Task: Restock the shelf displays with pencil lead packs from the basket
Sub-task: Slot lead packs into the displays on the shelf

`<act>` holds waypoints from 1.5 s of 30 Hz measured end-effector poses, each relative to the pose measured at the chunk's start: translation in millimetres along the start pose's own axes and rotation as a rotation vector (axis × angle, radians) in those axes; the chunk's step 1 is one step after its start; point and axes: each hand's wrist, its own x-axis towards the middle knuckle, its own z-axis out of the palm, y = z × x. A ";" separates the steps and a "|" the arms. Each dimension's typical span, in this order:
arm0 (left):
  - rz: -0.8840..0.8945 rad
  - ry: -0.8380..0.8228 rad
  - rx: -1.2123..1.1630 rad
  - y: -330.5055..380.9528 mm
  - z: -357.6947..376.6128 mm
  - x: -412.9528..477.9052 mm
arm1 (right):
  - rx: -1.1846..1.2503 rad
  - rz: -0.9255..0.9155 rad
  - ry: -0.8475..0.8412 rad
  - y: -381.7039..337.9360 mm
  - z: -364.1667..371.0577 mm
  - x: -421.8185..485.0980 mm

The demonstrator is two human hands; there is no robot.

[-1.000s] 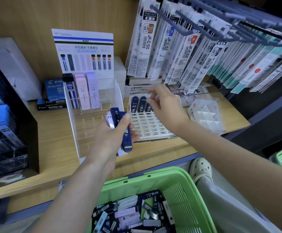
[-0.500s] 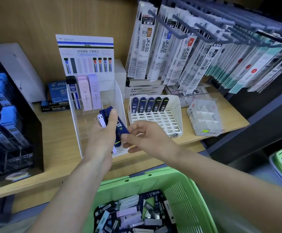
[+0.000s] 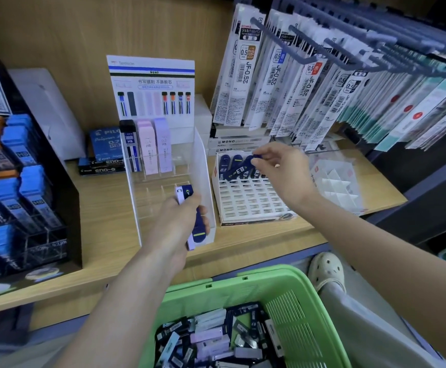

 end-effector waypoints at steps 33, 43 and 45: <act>0.000 0.008 -0.049 10.5 -4.5 -2.2 | -0.471 -0.317 -0.310 -7.7 31.2 34.3; 0.014 -0.007 -0.142 9.8 -6.6 -0.1 | -0.470 -0.384 -0.162 0.8 36.3 22.6; 0.039 -0.018 -0.177 10.4 -5.8 -1.2 | -0.369 -0.378 -0.091 -7.6 37.8 11.2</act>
